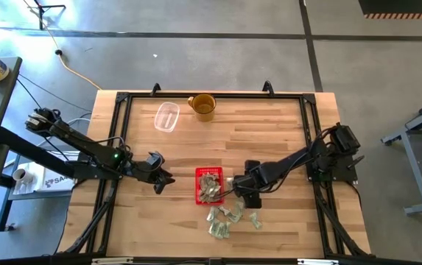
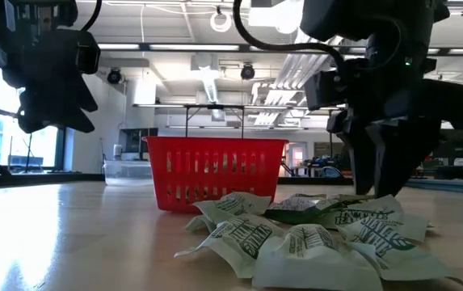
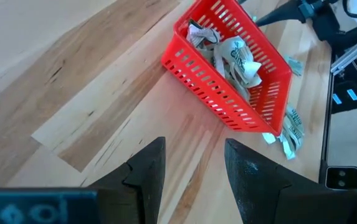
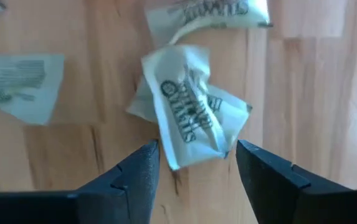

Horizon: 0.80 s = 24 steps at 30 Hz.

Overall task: Pick and place Stevia / Truvia into bins
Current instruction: Put the white stevia packet into the red basket

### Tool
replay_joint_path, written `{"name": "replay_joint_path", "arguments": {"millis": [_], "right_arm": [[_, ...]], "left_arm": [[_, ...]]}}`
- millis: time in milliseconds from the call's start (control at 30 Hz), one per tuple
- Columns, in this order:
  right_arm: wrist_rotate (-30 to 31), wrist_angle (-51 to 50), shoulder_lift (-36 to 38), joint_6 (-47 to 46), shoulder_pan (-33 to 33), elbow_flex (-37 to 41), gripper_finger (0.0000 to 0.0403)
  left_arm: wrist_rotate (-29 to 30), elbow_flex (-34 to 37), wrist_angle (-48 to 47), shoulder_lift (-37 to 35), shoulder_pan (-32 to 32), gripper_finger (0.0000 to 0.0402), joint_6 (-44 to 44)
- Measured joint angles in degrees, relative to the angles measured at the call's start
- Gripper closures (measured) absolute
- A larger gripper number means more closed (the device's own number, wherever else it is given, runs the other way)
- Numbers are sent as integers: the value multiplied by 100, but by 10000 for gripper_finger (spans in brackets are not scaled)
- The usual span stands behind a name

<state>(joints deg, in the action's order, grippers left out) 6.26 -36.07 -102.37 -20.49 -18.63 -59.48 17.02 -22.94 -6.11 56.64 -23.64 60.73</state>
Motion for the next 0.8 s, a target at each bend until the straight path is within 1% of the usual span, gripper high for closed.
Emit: {"name": "replay_joint_path", "arguments": {"millis": [67, 167, 367, 533, 600, 800], "right_arm": [[-28, 89, 0, 2, -2, 8, 214], [-59, 77, 0, 10, -4, 43, 243], [-50, 83, 0, 113, 51, 41, 326], [-47, 83, 0, -281, 164, 41, 392], [-35, 83, 0, -520, 204, 41, 398], [-83, -12, 0, -1240, 212, -42, 401]], "left_arm": [[0, 0, 0, 0, 0, 204, 2], [0, -2, -2, 0, 0, 204, 0], [2, -2, -10, 0, 0, 204, -69], [2, -2, -30, 0, 0, 204, -103], [2, -2, -45, 0, 0, 204, -105], [-66, -2, -44, 0, 0, 204, -109]]}}
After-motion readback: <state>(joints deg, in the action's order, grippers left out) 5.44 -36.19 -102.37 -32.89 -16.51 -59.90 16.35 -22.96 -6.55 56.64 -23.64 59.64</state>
